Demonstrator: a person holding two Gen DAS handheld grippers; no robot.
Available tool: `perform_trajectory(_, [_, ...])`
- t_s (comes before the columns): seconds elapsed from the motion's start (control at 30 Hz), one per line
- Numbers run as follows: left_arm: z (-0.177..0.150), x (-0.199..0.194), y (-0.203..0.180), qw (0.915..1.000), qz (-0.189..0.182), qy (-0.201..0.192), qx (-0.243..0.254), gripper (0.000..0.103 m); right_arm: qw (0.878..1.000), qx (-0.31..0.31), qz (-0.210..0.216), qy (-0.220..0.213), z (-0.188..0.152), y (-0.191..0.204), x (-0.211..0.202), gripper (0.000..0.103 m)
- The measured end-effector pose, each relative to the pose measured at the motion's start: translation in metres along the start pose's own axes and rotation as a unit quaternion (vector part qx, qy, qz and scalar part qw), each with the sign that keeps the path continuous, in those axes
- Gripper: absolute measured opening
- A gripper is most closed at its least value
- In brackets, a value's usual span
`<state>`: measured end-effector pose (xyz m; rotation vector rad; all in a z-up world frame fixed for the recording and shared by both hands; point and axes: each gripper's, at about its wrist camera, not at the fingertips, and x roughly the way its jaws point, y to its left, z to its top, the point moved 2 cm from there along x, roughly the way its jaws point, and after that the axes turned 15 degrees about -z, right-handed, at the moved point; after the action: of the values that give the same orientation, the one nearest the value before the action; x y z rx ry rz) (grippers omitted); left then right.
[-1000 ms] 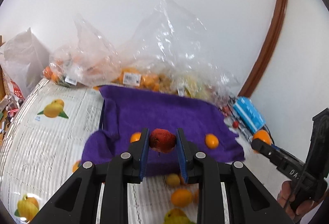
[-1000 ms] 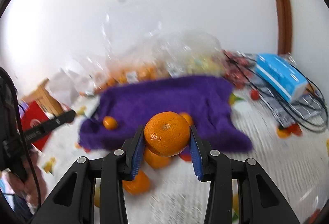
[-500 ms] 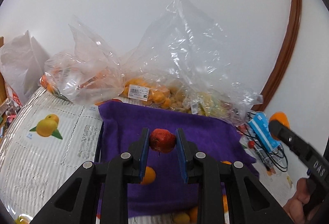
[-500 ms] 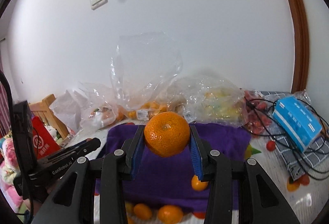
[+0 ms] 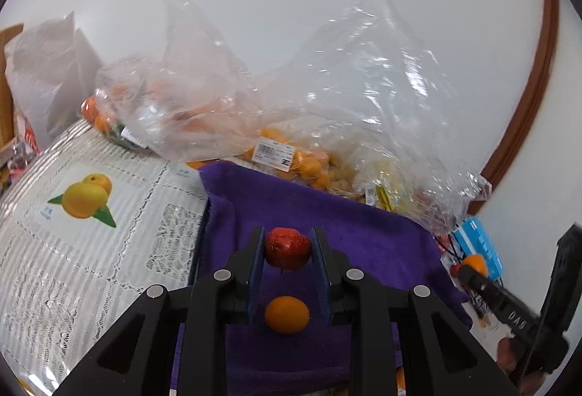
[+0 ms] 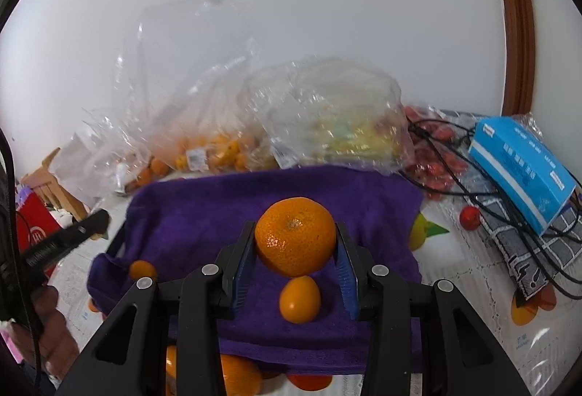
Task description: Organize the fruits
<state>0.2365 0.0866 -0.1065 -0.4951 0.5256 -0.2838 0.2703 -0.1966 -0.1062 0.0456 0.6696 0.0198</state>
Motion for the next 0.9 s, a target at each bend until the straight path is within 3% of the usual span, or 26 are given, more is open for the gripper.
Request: perform_trajectory(0.9, [-0.015,0.032,0.021,0.9981,0.031,0.051,-0.016,0.024,0.997,0.02,-0.04,0.062,-0.016,-0.018,0.048,0.041])
